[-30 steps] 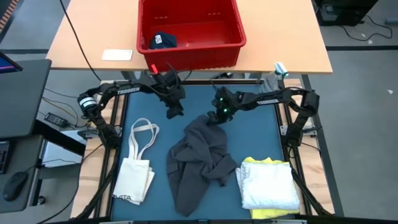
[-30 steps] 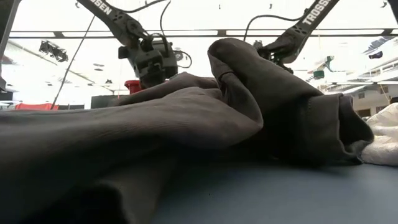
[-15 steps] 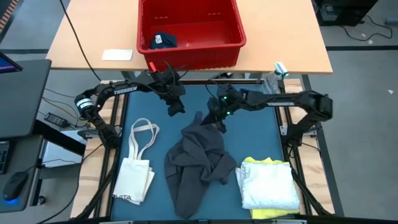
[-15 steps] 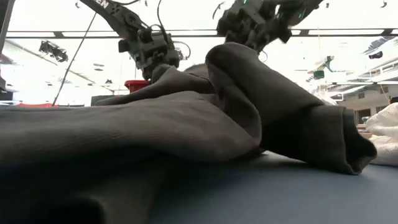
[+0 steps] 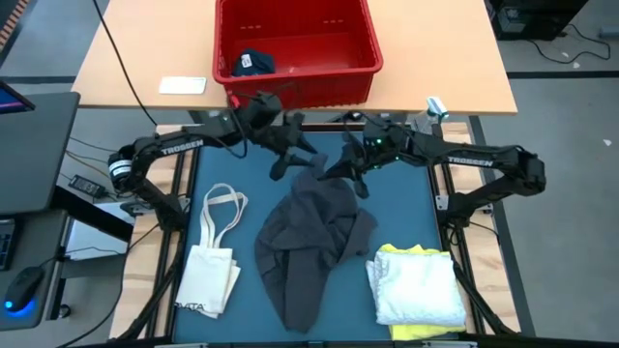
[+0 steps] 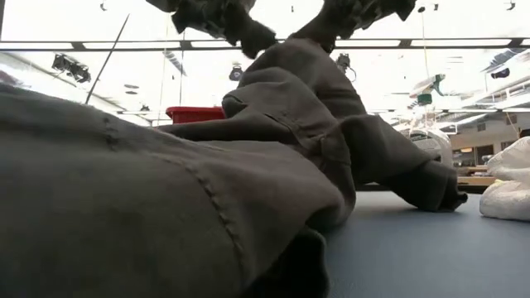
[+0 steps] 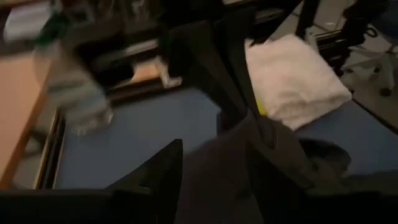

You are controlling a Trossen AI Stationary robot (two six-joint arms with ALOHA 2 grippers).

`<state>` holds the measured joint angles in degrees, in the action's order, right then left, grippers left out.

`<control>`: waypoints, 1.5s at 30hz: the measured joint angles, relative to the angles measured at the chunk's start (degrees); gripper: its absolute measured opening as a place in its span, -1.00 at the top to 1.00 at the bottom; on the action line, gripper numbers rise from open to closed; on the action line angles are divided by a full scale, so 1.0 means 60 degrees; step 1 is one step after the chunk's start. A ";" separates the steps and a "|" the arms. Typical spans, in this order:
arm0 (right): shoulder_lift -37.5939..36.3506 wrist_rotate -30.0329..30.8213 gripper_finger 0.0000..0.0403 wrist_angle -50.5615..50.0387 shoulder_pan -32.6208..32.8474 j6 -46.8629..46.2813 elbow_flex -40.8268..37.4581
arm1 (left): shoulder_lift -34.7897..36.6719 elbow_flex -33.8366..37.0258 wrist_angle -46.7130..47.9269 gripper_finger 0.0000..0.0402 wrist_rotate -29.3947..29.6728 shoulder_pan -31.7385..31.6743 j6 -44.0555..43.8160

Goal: Fold laundry
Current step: Fold the gray boxer

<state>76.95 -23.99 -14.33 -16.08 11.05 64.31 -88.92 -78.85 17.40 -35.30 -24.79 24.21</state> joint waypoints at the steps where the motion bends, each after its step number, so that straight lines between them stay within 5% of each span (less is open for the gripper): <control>1: -0.0079 0.0001 0.98 -0.0002 0.0088 0.0015 0.0000 | -0.0044 0.0000 -0.0177 0.11 0.0010 0.0157 0.0050; 15: -0.0193 0.1145 0.98 -0.0052 0.1055 0.0440 -0.0002 | -0.0627 0.0000 0.0117 0.26 0.0246 0.0996 0.1022; 21: -0.0264 0.2008 0.87 -0.0169 0.0839 -0.0252 -0.0018 | -0.0229 0.0000 0.1188 0.88 0.1861 0.0739 -0.0252; 27: -0.0345 0.5022 0.60 -0.0966 -0.0125 -0.0797 0.0011 | 0.0466 0.0011 0.3994 0.97 0.5644 -0.0167 -0.2905; 29: -0.0395 0.5642 0.51 -0.0990 -0.0539 -0.1776 0.0011 | 0.0592 0.0008 0.5290 0.97 0.6216 -0.0703 -0.3634; 36: -0.0022 0.1952 0.43 -0.1088 -0.0799 -0.4557 0.0002 | 0.0600 0.0465 0.8366 0.97 0.6383 -0.1855 -0.6349; 41: 0.0613 0.1822 0.48 -0.1430 0.0734 -0.4671 -0.0376 | 0.0600 0.1432 0.8867 0.91 0.5387 -0.1693 -0.7780; 45: 0.1166 0.1768 0.49 -0.0260 0.1896 -0.5292 -0.0921 | 0.0597 0.2033 0.7226 0.78 0.3834 -0.0531 -0.8172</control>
<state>83.94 -13.38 -15.89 -4.70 -20.70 58.79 -85.34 -66.65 60.75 -12.30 -27.98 -24.83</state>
